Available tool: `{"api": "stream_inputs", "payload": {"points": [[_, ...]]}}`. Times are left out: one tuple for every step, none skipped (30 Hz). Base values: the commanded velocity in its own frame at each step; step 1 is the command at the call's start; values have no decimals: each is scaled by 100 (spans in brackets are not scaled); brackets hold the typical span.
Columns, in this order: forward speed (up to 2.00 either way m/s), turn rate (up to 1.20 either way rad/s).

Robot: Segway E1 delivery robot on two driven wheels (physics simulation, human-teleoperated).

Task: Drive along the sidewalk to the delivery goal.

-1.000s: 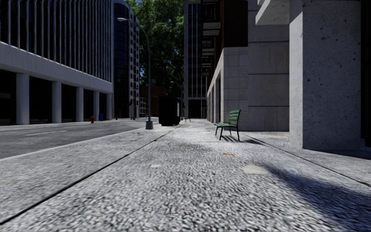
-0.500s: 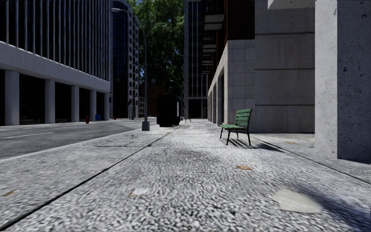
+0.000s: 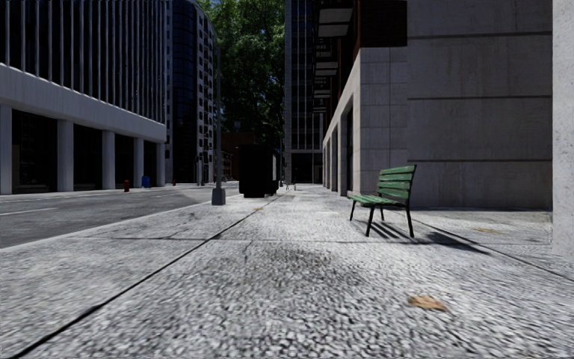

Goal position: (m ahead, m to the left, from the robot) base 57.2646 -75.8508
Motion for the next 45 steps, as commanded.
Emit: {"api": "stream_inputs", "payload": {"points": [[200, 0], [200, 0], [200, 0], [200, 0], [200, 0], [200, 0], [200, 0], [200, 0], [200, 0], [200, 0], [200, 0], [200, 0], [200, 0], [200, 0], [200, 0], [200, 0], [200, 0], [200, 0], [200, 0], [200, 0], [200, 0], [200, 0], [200, 0], [200, 0], [200, 0], [200, 0], [200, 0], [200, 0], [200, 0], [200, 0], [200, 0], [200, 0], [200, 0], [200, 0], [200, 0], [200, 0], [200, 0], [200, 0], [200, 0], [200, 0], [200, 0], [200, 0], [200, 0], [200, 0], [200, 0]]}}
